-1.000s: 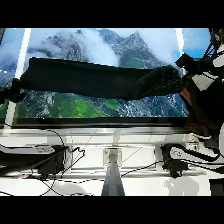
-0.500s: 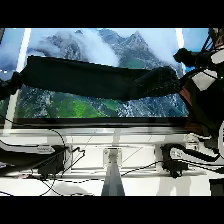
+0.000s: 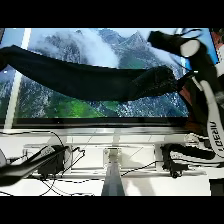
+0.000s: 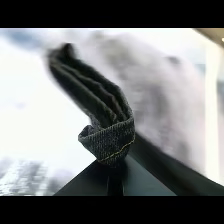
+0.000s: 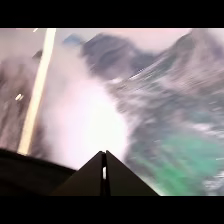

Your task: Fold the clothes and pants, and hang the long-sleeved shirts on hangers.

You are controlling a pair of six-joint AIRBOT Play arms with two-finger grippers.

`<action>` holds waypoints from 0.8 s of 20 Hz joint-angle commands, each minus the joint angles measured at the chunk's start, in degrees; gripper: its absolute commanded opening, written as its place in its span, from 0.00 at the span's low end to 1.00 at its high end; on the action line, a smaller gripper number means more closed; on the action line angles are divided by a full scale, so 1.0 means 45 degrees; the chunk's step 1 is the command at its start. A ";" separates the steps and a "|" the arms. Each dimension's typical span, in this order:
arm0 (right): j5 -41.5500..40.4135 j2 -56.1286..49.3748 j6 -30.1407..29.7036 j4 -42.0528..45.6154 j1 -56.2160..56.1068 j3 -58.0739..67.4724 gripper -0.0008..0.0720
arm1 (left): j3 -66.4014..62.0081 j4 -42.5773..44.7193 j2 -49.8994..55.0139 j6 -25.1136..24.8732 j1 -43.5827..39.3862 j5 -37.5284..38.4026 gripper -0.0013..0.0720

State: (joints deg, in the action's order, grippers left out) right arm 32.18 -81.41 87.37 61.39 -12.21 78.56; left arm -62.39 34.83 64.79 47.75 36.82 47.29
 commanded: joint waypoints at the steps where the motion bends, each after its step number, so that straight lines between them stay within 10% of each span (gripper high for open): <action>1: 0.0461 -0.1724 0.0850 -0.0529 -0.2399 0.1341 0.05 | -0.0010 -0.0044 -0.2210 -0.0136 -0.0010 0.1899 0.04; 16: 0.0112 -0.9024 0.1749 -0.4716 -0.9792 0.8087 0.05 | 0.0044 -0.1885 -0.2720 0.0437 -0.0175 0.1671 0.04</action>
State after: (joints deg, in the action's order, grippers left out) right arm 32.69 -119.63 94.76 40.07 -53.19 112.31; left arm -62.28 27.11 51.33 49.50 36.49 54.39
